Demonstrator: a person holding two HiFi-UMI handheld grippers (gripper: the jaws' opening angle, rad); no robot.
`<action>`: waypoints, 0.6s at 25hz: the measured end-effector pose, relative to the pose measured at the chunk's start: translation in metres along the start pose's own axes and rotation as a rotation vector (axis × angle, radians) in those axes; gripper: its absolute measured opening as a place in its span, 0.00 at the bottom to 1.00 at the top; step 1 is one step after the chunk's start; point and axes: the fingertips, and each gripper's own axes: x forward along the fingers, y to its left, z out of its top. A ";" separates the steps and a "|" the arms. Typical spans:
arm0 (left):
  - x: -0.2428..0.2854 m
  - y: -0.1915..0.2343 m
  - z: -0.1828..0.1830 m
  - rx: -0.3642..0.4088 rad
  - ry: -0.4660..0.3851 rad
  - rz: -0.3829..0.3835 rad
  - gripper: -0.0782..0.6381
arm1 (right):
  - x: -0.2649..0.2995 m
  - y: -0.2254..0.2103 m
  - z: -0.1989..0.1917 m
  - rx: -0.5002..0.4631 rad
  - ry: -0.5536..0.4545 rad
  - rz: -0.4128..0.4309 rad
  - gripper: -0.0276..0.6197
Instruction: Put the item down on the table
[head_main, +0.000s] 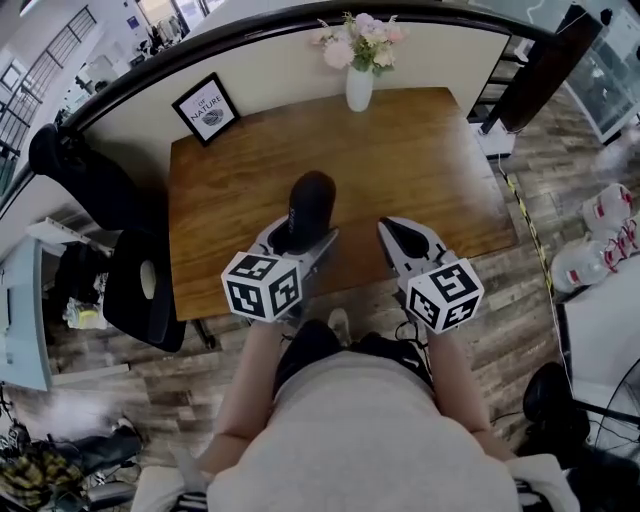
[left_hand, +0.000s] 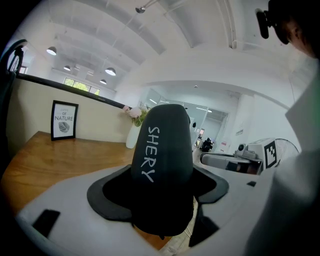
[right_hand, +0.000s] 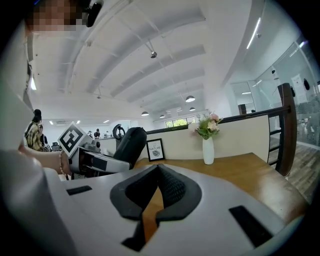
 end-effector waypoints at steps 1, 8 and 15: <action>0.004 0.006 0.003 0.000 0.004 -0.004 0.61 | 0.006 -0.002 0.001 0.003 0.003 -0.004 0.06; 0.025 0.022 0.005 -0.016 0.042 -0.039 0.61 | 0.030 -0.015 -0.001 0.015 0.042 -0.021 0.06; 0.039 0.037 0.000 -0.048 0.066 -0.026 0.61 | 0.049 -0.031 0.000 0.015 0.054 -0.004 0.06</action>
